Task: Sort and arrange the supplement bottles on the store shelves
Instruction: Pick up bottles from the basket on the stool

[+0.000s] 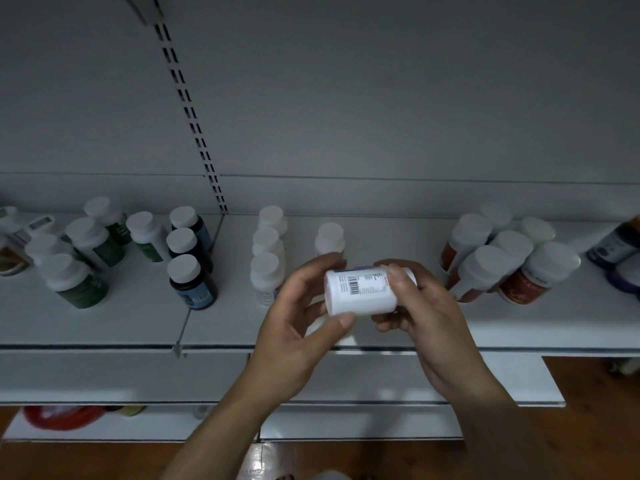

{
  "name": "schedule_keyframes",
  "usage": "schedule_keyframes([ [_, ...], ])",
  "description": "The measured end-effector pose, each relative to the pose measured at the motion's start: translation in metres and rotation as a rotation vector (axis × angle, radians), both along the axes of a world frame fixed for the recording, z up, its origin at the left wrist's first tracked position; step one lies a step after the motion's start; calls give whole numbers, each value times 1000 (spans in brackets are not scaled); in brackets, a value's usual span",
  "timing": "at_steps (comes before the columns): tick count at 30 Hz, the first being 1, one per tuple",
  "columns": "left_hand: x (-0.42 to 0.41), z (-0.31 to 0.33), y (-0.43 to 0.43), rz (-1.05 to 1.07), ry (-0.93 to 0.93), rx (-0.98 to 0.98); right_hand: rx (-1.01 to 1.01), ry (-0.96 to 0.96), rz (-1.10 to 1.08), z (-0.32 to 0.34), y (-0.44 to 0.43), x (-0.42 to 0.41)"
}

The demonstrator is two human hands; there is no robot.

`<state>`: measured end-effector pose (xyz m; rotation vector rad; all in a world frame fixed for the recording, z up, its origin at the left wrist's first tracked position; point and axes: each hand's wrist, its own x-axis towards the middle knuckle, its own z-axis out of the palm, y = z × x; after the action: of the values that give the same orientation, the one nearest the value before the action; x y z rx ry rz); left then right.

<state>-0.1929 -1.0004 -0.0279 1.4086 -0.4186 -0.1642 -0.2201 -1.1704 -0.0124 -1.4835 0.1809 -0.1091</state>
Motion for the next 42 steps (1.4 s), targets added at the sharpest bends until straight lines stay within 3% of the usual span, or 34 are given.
schedule_keyframes([
  [6, 0, 5, -1, 56, 54, -5, 6, -74, 14, 0, -1, -5],
  [11, -1, 0, -1, 29, -22, 23, 2, -37, -15, 1, -1, -4],
  [17, 0, 4, -1, 71, 108, 13, -17, -82, 28, 2, 0, -6],
  [22, -1, 3, 1, 20, -7, 120, -45, -55, 4, 4, 2, -6],
  [26, -3, 9, -2, 78, 115, 29, -81, -78, 49, 6, 3, -7],
  [30, -5, 8, -5, 87, 148, 110, -83, -67, -37, 6, 6, -4],
  [33, -2, -1, -2, 103, 80, 236, -124, -50, -56, 4, 4, -6],
  [38, 1, -8, -7, 119, -293, 504, -280, -78, -65, 0, 5, -7],
  [42, 2, -14, -21, 173, -247, 495, -443, -83, -58, -6, 1, -6],
])
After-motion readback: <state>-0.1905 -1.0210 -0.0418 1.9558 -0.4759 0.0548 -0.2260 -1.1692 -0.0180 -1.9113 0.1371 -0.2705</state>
